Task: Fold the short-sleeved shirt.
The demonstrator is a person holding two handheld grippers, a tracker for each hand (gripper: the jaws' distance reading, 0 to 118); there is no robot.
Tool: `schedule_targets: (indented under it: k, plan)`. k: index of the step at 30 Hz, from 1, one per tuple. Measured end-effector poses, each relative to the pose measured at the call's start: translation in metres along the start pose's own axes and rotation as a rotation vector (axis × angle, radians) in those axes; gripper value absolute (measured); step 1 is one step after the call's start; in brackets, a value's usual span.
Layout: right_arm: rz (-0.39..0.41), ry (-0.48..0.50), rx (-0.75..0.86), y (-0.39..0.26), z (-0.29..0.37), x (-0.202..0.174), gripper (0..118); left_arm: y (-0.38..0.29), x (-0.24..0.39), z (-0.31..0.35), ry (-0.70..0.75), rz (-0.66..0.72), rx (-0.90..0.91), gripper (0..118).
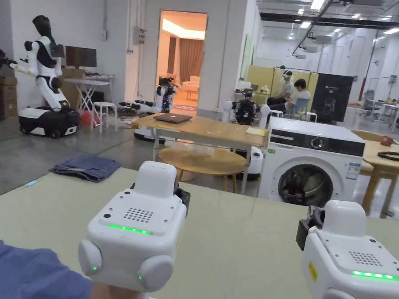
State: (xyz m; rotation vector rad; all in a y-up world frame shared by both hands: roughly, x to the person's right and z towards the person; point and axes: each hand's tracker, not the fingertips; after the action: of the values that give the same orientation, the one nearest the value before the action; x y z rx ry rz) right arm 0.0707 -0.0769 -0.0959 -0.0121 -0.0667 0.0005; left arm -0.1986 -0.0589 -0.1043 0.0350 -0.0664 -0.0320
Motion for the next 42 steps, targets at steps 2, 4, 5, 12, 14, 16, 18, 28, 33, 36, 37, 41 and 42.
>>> schedule_targets:
  k: [2,4,5,12,14,16,18,28,33,36,37,41,42]
  plan:
    - [0.006,0.060,-0.012,-0.006,-0.008,-0.025,0,-0.007,-0.033,0.006,0.087,0.007,-0.021,2]
    - [0.031,0.128,-0.023,-0.013,-0.014,-0.053,0,-0.017,-0.066,0.011,0.181,0.031,-0.064,2]
    - [0.043,0.153,-0.024,-0.017,-0.016,-0.065,0,-0.022,-0.079,0.012,0.209,0.042,-0.090,2]
    - [0.075,0.287,-0.072,-0.043,-0.030,-0.127,0,-0.080,-0.137,-0.002,0.281,0.169,-0.373,10]
    - [0.079,0.300,-0.085,-0.049,-0.036,-0.133,0,-0.102,-0.141,-0.017,0.301,0.179,-0.498,63]
    - [0.085,0.310,-0.099,-0.055,-0.041,-0.138,0,-0.132,-0.145,-0.039,0.299,0.190,-0.643,115]
    - [0.093,0.311,-0.111,-0.061,-0.046,-0.138,0,-0.162,-0.147,-0.056,0.268,0.204,-0.721,116]
    - [0.098,0.254,-0.199,-0.091,-0.094,-0.129,0,-0.264,-0.173,-0.154,0.348,0.249,-1.006,114]
    - [0.091,0.244,-0.231,-0.102,-0.106,-0.128,0,-0.271,-0.185,-0.159,0.341,0.295,-1.004,103]
    - [0.088,0.248,-0.232,-0.101,-0.106,-0.127,0,-0.257,-0.195,-0.145,0.344,0.331,-0.941,46]
    - [0.083,0.248,-0.226,-0.100,-0.104,-0.126,0,-0.251,-0.200,-0.143,0.361,0.369,-0.925,13]
    - [0.035,0.251,-0.190,-0.087,-0.090,-0.114,0,-0.223,-0.221,-0.125,0.346,0.639,-0.832,7]
    - [0.023,0.247,-0.178,-0.083,-0.085,-0.109,0,-0.204,-0.218,-0.116,0.323,0.700,-0.780,7]
